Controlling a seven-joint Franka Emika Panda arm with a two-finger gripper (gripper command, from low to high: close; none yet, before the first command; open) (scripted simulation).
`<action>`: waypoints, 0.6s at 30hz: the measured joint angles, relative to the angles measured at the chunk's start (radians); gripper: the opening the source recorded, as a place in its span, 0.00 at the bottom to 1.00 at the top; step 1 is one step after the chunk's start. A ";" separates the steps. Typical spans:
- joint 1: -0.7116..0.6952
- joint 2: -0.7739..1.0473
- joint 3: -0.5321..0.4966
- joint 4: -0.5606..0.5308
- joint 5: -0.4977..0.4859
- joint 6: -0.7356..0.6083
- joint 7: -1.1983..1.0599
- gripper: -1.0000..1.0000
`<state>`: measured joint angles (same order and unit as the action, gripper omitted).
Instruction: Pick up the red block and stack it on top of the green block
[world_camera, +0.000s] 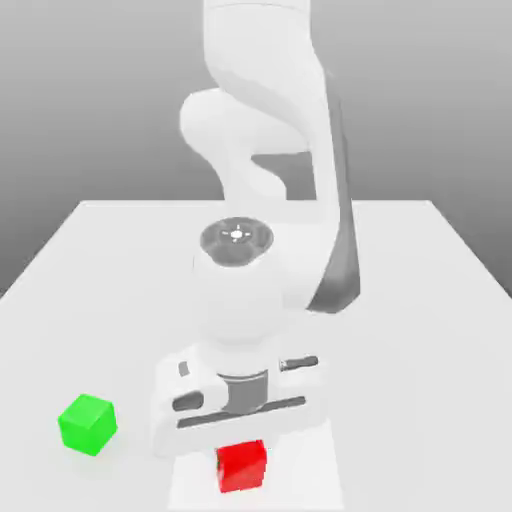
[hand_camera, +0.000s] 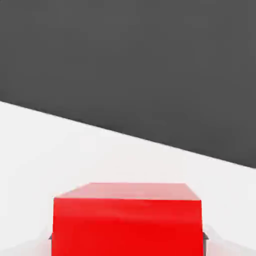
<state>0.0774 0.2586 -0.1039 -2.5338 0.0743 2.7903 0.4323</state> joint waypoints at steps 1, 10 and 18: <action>0.003 -0.035 -0.005 -0.005 -0.011 -0.029 0.008 0.00; -0.284 -0.204 -0.207 -0.056 -0.041 -0.149 -0.115 0.00; -0.326 -0.040 -0.147 -0.050 0.085 0.001 -0.219 1.00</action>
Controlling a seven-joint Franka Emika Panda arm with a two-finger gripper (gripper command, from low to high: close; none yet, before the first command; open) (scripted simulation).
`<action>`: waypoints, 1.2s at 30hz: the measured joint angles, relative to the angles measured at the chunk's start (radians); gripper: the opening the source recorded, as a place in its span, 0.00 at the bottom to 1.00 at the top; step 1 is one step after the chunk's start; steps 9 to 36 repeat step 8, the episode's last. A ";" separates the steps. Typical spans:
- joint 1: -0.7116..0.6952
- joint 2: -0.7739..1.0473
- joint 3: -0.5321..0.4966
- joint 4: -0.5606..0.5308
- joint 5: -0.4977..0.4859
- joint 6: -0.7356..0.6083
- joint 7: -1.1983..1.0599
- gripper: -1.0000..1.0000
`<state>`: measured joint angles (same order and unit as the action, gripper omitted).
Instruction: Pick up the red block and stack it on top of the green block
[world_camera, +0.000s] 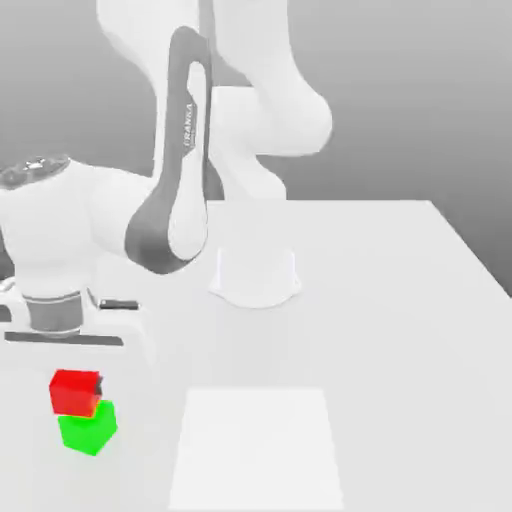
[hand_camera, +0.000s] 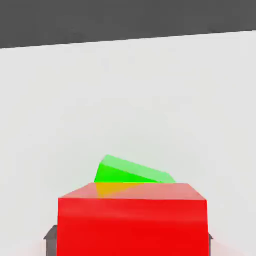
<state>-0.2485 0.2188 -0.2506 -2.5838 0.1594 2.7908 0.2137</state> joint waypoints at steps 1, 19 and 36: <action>0.000 0.000 0.000 0.000 0.000 0.000 0.000 1.00; 0.010 -0.089 -0.023 -0.005 -0.070 -0.077 0.050 1.00; 0.010 -0.089 -0.023 -0.005 -0.070 -0.077 0.050 1.00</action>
